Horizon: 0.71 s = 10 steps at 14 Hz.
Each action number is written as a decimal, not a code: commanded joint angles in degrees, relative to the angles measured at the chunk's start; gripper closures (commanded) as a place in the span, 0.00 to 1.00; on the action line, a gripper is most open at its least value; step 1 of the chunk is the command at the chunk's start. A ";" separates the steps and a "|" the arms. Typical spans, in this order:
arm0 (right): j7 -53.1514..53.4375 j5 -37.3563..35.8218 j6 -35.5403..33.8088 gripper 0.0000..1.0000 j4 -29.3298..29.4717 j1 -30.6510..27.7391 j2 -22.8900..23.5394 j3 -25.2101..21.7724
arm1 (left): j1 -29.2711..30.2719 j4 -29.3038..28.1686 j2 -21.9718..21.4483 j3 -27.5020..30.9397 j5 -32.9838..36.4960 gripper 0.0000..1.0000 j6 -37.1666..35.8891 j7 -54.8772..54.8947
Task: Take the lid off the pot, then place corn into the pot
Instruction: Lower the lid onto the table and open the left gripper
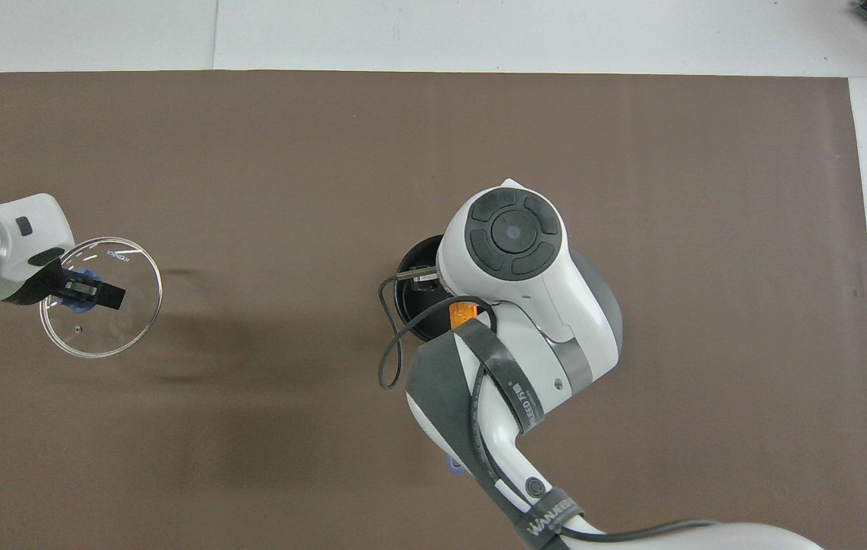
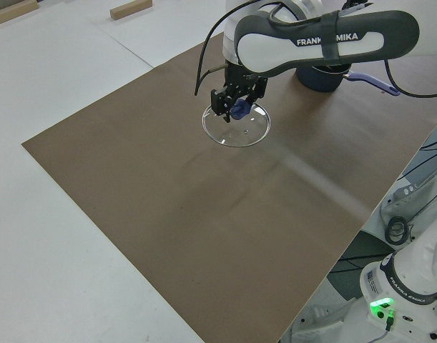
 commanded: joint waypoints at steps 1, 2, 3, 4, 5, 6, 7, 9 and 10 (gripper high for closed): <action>1.00 0.47 3.28 1.00 1.52 0.98 4.21 0.20 | 2.25 -5.63 -3.39 -0.58 0.45 1.00 3.23 2.02; 0.91 0.30 4.70 1.00 1.35 1.07 4.92 0.20 | 2.69 -7.20 -3.04 -0.58 0.36 1.00 5.50 2.89; 0.82 0.12 4.97 1.00 1.26 0.99 5.36 0.20 | 3.05 -9.57 -3.12 -0.58 0.45 1.00 8.40 3.69; 0.73 -0.05 5.15 1.00 1.26 0.99 5.80 0.20 | 3.83 -11.68 -3.03 -0.58 0.36 1.00 10.95 3.95; 0.73 -0.06 5.85 1.00 1.00 0.99 6.15 0.20 | 3.93 -13.01 -2.68 -0.58 0.36 1.00 12.54 4.04; 0.82 -0.06 6.29 1.00 0.21 1.07 6.33 0.20 | 4.02 -14.15 -2.07 -0.58 0.45 1.00 14.04 4.31; 0.82 -0.06 6.55 1.00 -0.75 1.16 6.33 0.20 | 4.02 -14.86 -1.37 -0.58 0.45 1.00 15.36 4.48; 0.12 -0.14 6.73 1.00 -2.51 1.08 5.98 0.20 | 5.15 -15.83 0.74 -0.58 0.45 0.85 18.08 4.48; -0.06 -0.14 6.65 1.00 -2.70 0.90 5.98 0.20 | 5.07 -15.57 0.92 -0.58 0.36 0.01 18.09 4.40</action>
